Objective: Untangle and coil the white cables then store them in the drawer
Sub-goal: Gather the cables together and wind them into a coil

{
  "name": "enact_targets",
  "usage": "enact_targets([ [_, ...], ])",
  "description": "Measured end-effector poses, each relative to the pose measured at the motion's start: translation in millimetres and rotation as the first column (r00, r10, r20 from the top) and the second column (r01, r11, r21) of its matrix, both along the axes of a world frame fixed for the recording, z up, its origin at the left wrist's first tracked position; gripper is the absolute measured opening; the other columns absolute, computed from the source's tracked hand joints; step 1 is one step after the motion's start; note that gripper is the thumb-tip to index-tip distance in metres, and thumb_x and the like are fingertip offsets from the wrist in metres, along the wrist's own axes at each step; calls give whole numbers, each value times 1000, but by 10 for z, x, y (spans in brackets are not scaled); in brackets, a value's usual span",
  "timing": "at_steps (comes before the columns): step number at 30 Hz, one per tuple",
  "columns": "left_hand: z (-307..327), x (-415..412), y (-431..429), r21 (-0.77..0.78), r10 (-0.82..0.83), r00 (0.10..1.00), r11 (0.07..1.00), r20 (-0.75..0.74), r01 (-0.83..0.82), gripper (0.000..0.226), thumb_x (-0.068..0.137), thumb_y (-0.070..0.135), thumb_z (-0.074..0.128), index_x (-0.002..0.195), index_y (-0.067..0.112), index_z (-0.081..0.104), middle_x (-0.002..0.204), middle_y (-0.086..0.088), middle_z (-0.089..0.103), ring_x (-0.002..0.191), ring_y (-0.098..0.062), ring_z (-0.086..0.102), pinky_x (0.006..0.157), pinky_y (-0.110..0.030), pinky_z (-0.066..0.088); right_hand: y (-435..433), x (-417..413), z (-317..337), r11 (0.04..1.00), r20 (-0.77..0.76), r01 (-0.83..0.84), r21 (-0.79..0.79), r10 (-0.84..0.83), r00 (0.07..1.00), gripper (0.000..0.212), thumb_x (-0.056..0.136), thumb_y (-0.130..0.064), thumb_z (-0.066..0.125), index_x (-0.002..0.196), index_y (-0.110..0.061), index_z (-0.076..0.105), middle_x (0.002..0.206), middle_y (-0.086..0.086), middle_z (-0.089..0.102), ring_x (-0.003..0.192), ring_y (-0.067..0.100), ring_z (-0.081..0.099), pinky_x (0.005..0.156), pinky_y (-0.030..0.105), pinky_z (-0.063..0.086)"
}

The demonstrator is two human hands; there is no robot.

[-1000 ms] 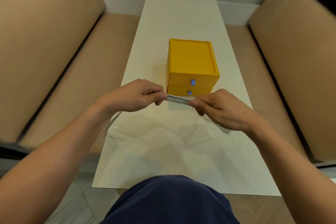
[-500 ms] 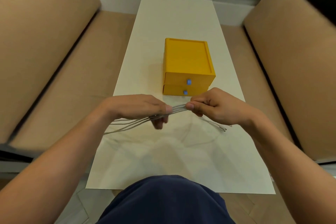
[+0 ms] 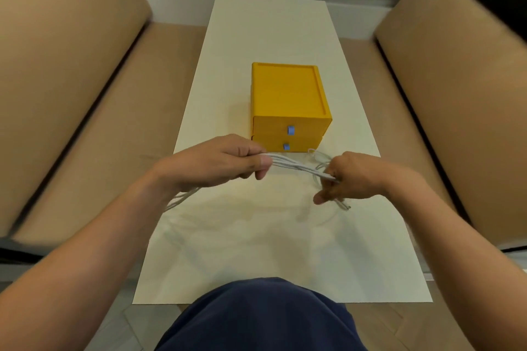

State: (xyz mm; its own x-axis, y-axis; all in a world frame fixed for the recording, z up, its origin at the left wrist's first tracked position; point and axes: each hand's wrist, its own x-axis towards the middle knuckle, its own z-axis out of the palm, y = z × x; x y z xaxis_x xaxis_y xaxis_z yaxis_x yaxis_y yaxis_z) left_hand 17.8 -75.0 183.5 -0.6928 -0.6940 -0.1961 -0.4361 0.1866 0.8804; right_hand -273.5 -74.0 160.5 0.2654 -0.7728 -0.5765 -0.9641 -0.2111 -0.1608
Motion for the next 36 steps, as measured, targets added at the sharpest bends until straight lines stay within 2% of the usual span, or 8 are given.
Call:
enact_targets([
  [3, -23, 41, 4, 46, 27, 999, 999, 27, -28, 39, 105, 39, 52, 73, 20, 62, 61, 8, 38, 56, -11, 31, 52, -24, 26, -123, -266, -77, 922, -155, 7, -388, -73, 985, 44, 100, -60, 49, 79, -23, 59, 73, -1, 67, 80, 27, 68, 80, 36, 46],
  [9, -63, -95, -32, 140, 80, 996, 987, -43, -73, 39, 105, 35, 52, 72, 18, 62, 62, 2, 34, 55, -14, 23, 48, -22, 22, -154, -415, 77, 21, 2, 4, -1000, -98, 995, 47, 108, -40, 52, 69, -15, 48, 62, 3, 51, 64, 28, 45, 80, 43, 40],
  [12, -41, -77, -60, 79, 85, 996, 993, 28, -87, 40, 106, 36, 52, 73, 16, 63, 60, 5, 38, 53, -10, 29, 49, -21, 25, -101, -348, -121, 372, -74, -29, -928, -106, 992, 42, 106, -47, 48, 83, -16, 63, 80, 2, 62, 81, 30, 56, 90, 45, 40],
  [14, -37, -65, -61, 26, 69, 992, 997, 107, -72, 40, 106, 36, 52, 74, 15, 63, 59, 8, 40, 54, -9, 32, 50, -20, 27, -25, -314, -294, 841, -202, -35, -541, -89, 975, 43, 97, -62, 52, 120, -27, 65, 120, 1, 63, 116, 28, 56, 109, 52, 36],
  [16, -42, -74, -50, 9, 35, 985, 999, 171, -37, 39, 107, 35, 52, 75, 14, 63, 60, 7, 40, 55, -10, 32, 51, -20, 28, 99, -253, -341, 994, -133, 2, -105, -16, 991, 81, 83, -71, 66, 152, -36, 41, 156, -7, 41, 144, 22, 37, 122, 52, 25],
  [23, 25, -112, 1, 1, -64, 970, 998, 236, 65, 36, 107, 30, 52, 78, 13, 64, 63, -2, 40, 50, -8, 32, 48, -18, 28, 194, 183, -25, 992, 690, 121, 37, -113, 715, 34, 98, -44, 62, 129, -34, 68, 125, -19, 70, 117, 3, 63, 105, 33, 49],
  [31, 46, -45, 24, -35, -65, 963, 996, 261, 76, 35, 107, 31, 51, 78, 16, 64, 60, 2, 41, 50, -9, 33, 48, -18, 29, 159, 294, 58, 993, 711, 74, 90, -116, 693, 18, 102, -24, 62, 115, -21, 75, 97, -4, 77, 91, 14, 73, 90, 40, 59],
  [36, 32, -61, 8, -50, -2, 959, 999, 284, 17, 36, 108, 30, 49, 79, 14, 63, 58, 7, 39, 45, -5, 35, 48, -18, 34, 178, 435, 100, 932, 415, -31, -361, 190, 890, 18, 108, -29, 46, 114, -25, 62, 100, -9, 72, 85, 9, 69, 78, 39, 58],
])
